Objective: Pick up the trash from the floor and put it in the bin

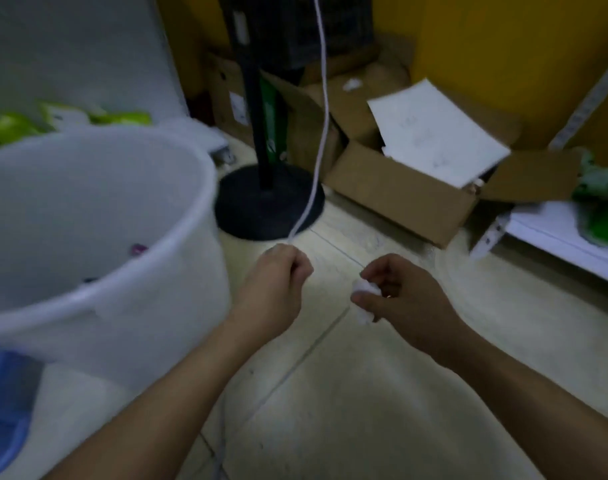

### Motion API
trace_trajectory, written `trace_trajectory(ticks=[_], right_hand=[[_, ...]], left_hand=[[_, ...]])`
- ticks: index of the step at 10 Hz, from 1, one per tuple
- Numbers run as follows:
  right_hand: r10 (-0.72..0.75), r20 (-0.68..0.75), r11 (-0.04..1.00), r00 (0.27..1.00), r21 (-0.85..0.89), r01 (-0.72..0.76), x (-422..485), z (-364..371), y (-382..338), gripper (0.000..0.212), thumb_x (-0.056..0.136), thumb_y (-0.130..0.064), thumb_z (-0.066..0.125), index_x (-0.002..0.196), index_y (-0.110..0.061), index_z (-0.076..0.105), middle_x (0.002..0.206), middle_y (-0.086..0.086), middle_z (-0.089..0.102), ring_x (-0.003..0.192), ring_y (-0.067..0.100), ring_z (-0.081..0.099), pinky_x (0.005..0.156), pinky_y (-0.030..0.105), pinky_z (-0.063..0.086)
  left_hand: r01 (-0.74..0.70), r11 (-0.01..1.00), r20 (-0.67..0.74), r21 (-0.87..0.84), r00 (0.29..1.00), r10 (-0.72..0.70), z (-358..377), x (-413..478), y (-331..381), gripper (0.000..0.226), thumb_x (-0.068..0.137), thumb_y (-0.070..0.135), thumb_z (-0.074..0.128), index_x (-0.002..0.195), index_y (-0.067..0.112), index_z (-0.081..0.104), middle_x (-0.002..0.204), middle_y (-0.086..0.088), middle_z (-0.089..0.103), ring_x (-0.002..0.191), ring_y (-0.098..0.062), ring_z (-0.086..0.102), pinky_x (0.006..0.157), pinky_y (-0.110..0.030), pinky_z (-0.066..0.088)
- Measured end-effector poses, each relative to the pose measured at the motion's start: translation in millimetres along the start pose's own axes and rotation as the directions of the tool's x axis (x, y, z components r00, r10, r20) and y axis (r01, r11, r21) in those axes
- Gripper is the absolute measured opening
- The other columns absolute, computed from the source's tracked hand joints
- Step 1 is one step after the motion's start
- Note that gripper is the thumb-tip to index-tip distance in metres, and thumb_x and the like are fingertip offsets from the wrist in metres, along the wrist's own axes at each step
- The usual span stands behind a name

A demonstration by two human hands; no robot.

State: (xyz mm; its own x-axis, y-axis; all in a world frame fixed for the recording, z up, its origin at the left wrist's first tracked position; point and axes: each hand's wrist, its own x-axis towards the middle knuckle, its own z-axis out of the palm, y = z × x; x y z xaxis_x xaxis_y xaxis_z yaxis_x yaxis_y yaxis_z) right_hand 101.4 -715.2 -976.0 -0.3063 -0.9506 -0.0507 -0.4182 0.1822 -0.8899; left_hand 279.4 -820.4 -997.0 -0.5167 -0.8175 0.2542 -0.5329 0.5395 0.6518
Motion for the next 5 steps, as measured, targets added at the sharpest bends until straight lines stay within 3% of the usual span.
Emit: trace_trajectory(ticks=[1,2,3,4,5], right_hand=[[-0.132,0.049,0.989,0.99,0.072,0.128,49,14,-80,0.018,0.08,-0.02,0.074,0.089,-0.013,0.06,0.083,0.014,0.067,0.072,0.028,0.066,0.065,0.04,0.058],[-0.211,0.113,0.977,0.971,0.062,0.205,84,51,-139,0.013,0.082,-0.022,0.072,0.084,-0.016,0.06,0.076,0.006,0.065,0.07,0.019,0.065,0.07,0.038,0.058],[-0.326,0.051,0.944,0.944,0.079,0.322,105,98,-184,0.014,0.078,-0.027,0.074,0.078,-0.022,0.061,0.07,0.0,0.066,0.063,0.011,0.062,0.064,0.029,0.053],[-0.376,0.24,0.865,0.895,-0.255,0.432,118,144,-206,0.024,0.087,-0.04,0.061,0.109,-0.032,0.064,0.119,-0.005,0.065,0.111,0.012,0.058,0.101,0.036,0.042],[-0.253,0.294,0.76,0.922,-0.529,0.378,120,164,-214,0.045,0.096,-0.042,0.042,0.141,-0.037,0.038,0.152,-0.007,0.035,0.142,0.015,0.026,0.119,0.053,0.0]], left_hand=[[-0.017,0.995,-0.23,0.101,0.972,0.04,-76,35,13,0.013,0.091,0.022,0.052,0.078,0.023,0.054,0.079,0.008,0.056,0.073,-0.01,0.051,0.064,-0.022,0.037],[0.18,0.953,-0.357,0.245,0.93,-0.084,-150,50,-6,0.014,0.089,0.022,0.056,0.077,0.016,0.06,0.081,-0.004,0.066,0.08,-0.027,0.06,0.071,-0.033,0.044],[0.435,0.842,-0.315,0.32,0.887,-0.338,-215,49,-45,0.017,0.085,0.01,0.055,0.099,0.012,0.065,0.108,-0.013,0.067,0.104,-0.03,0.062,0.089,-0.036,0.046],[0.548,0.688,-0.119,0.475,0.815,-0.567,-250,34,-76,0.05,0.082,0.016,0.061,0.129,0.008,0.047,0.132,-0.017,0.052,0.123,-0.032,0.05,0.102,-0.039,0.042],[0.606,0.643,-0.136,0.469,0.769,-0.625,-268,20,-88,0.031,0.077,0.04,0.069,0.095,0.014,0.067,0.107,-0.011,0.069,0.1,-0.029,0.063,0.085,-0.034,0.05]])
